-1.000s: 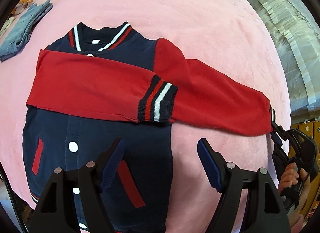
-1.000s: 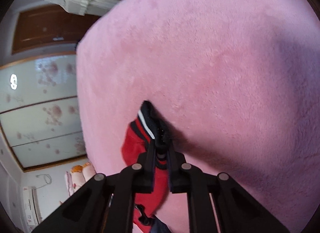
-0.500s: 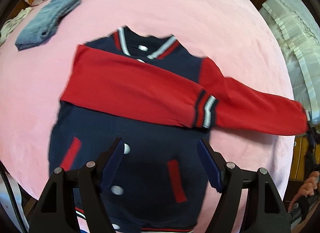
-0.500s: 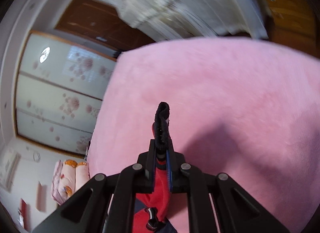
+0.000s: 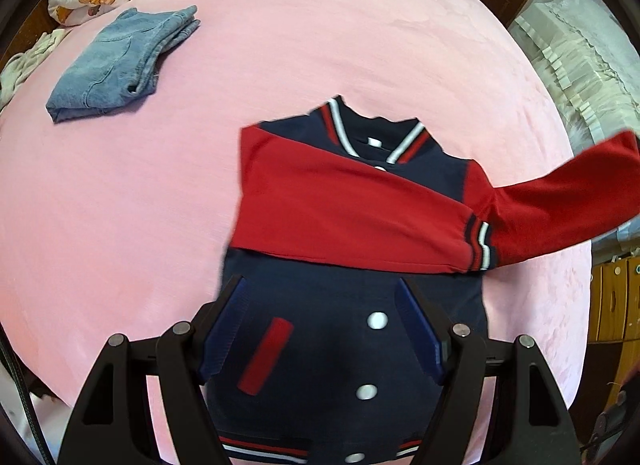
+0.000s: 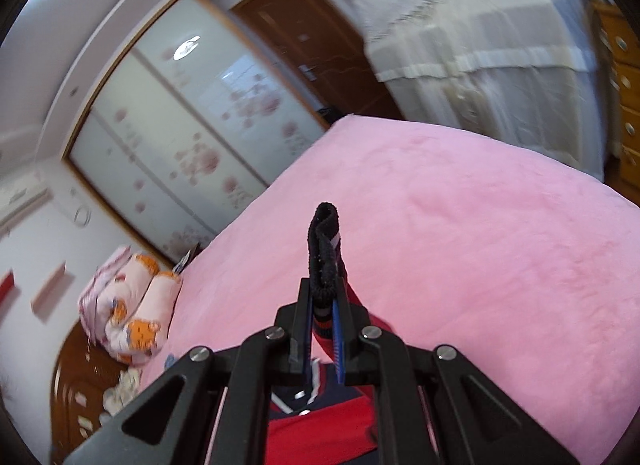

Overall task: Fold large clothes
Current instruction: 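Lift and fold the held sleeve across the jacket body with the right tool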

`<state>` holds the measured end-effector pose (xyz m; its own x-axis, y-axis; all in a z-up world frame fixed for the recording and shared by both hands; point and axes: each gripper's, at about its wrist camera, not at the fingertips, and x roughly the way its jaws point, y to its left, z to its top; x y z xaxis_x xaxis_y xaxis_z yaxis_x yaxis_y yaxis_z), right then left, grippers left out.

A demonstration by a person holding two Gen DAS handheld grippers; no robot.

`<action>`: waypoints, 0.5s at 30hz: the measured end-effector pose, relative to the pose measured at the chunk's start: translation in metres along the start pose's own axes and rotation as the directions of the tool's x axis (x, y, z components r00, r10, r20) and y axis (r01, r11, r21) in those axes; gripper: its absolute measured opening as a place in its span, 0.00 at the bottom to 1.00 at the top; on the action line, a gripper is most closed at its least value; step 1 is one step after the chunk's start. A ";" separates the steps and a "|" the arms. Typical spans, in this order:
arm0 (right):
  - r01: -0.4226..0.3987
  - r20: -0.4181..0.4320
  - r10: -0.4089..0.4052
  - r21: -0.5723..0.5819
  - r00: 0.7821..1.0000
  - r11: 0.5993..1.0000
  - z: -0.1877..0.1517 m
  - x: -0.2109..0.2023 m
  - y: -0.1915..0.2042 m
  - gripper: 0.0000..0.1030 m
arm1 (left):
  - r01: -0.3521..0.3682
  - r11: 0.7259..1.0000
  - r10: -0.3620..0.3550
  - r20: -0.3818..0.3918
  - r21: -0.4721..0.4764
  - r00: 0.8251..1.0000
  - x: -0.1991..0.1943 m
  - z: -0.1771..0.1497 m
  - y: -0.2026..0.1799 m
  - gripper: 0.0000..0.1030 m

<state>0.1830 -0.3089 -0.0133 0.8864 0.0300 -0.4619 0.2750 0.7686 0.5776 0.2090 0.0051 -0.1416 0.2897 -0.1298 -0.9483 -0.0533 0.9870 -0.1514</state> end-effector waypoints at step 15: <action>-0.102 -0.228 0.042 -0.259 0.973 0.960 -0.164 0.077 0.117 0.08 | 0.040 0.999 -0.040 0.006 -0.018 0.999 -0.002 0.028 0.099 0.72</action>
<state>0.2217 -0.1120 -0.0920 0.7891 0.2071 -0.5783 0.0770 0.9007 0.4276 0.2299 0.1056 -0.1473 0.2972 -0.1685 -0.9398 -0.0584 0.9793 -0.1940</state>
